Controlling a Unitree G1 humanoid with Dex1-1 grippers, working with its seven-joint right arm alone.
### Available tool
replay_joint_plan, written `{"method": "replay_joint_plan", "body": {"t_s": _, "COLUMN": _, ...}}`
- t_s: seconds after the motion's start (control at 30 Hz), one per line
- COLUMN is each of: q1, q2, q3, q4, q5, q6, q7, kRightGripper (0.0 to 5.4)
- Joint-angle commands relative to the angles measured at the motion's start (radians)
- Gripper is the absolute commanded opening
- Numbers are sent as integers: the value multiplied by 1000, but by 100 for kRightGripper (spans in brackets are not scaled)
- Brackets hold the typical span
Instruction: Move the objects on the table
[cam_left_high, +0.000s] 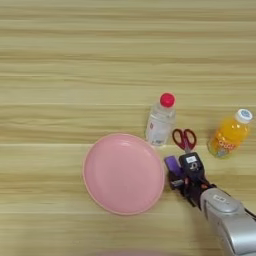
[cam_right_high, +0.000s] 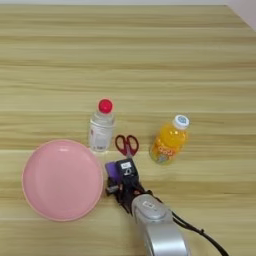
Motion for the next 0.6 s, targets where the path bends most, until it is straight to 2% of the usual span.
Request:
{"method": "replay_joint_plan", "body": {"t_s": 0.03, "q1": -47, "q2": -8, "q3": -10, "q4": -8, "q5": -6, "q6": -43, "q7": -13, "kRightGripper": 143}}
{"method": "replay_joint_plan", "body": {"t_s": 0.33, "q1": -52, "q2": -8, "q3": -6, "q4": 14, "q5": -9, "q6": -51, "q7": -9, "kRightGripper": 143}}
{"method": "replay_joint_plan", "body": {"t_s": 0.37, "q1": -53, "q2": -8, "q3": -5, "q4": 15, "q5": -10, "q6": -52, "q7": -10, "kRightGripper": 172}}
{"method": "replay_joint_plan", "body": {"t_s": 0.6, "q1": -51, "q2": -8, "q3": -6, "q4": -6, "q5": -15, "q6": -50, "q7": -12, "kRightGripper": 240}}
